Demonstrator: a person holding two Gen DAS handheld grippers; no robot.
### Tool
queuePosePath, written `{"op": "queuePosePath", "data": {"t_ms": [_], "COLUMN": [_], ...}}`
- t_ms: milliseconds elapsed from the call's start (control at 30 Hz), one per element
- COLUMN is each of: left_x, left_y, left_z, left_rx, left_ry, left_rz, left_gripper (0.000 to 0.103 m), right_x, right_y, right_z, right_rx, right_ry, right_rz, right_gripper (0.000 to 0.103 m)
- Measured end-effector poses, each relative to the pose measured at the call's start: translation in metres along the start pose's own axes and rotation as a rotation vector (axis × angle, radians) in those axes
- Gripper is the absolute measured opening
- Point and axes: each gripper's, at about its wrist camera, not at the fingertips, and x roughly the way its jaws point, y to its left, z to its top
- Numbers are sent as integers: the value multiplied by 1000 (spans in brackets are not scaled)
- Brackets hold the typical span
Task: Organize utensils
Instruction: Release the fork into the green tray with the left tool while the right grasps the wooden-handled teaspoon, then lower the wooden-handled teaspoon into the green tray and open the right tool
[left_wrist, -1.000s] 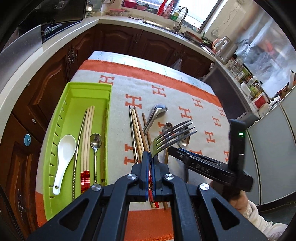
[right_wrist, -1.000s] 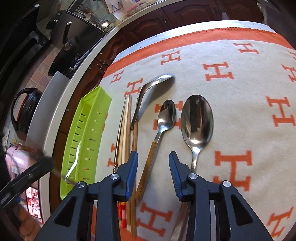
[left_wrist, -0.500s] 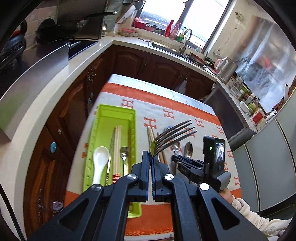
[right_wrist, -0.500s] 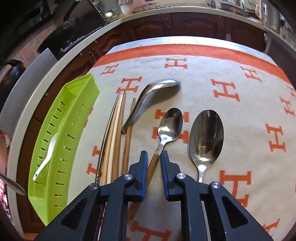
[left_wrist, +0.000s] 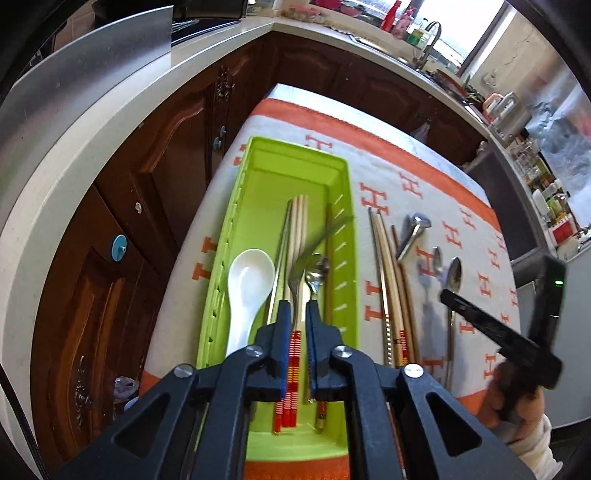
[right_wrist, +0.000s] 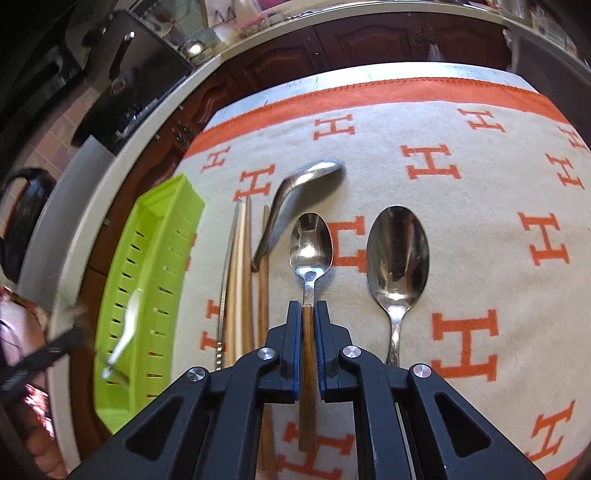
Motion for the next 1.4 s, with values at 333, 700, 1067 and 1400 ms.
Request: {"op": "queuePosePath", "data": {"t_ms": [333,700,1067,1400], "left_x": [-14,-37,-43,-34], "left_y": [19,57,68,63], "left_z": [0,-15,-21,-24], "left_rx": [-26,-49,-46,-35], "left_ry": [-89,-172,-193,-169], "left_rz": [45,193,258,260], "left_gripper": [40,58,67,70], "right_x": [-40,-12,33,21], "right_y": [48,158,181,179], "right_z": [5,-6,-23,-23], "right_rx": [-31,-155,-161,-182], "right_ry": [-4,95,189,150], "right_rz": [130,185,91,78], "right_gripper": [6,6,7,15]}}
